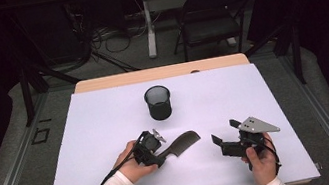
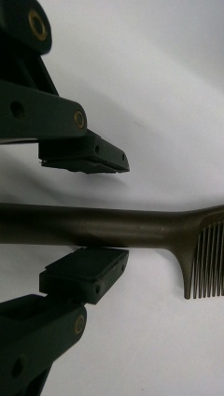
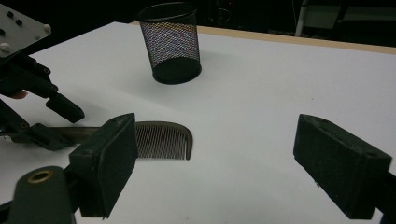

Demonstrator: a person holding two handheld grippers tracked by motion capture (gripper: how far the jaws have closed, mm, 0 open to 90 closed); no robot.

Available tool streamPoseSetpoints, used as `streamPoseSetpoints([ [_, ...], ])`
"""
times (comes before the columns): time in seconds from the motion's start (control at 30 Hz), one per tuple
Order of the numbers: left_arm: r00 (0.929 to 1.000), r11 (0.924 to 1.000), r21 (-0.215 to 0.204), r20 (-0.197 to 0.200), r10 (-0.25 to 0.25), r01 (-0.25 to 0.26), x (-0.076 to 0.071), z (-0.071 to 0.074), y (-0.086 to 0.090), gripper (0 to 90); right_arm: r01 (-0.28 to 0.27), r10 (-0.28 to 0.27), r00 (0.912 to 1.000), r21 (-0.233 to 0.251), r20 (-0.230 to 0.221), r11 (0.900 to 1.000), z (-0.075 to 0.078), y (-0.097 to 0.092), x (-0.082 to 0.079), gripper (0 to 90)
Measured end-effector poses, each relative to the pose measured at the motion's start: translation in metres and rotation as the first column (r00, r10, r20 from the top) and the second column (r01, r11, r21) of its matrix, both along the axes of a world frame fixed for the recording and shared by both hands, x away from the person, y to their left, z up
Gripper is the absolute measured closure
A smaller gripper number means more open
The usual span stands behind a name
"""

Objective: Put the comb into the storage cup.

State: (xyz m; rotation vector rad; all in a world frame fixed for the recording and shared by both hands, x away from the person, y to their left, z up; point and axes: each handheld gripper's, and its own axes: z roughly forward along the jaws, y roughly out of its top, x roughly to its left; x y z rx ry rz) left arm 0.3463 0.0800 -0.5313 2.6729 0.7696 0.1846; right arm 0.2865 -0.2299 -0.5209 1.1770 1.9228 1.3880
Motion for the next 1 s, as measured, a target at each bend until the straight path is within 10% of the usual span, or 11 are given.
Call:
streamPoseSetpoints([
  [1.0, 0.9982, 0.9978, 0.06, -0.056, -0.023, 0.026, 0.0004, 0.0038, -0.0077, 68.2, -0.004, 0.004, 1.0, 0.001, -0.004, 1.0, -0.0003, -0.0004, 0.0003, 13.8],
])
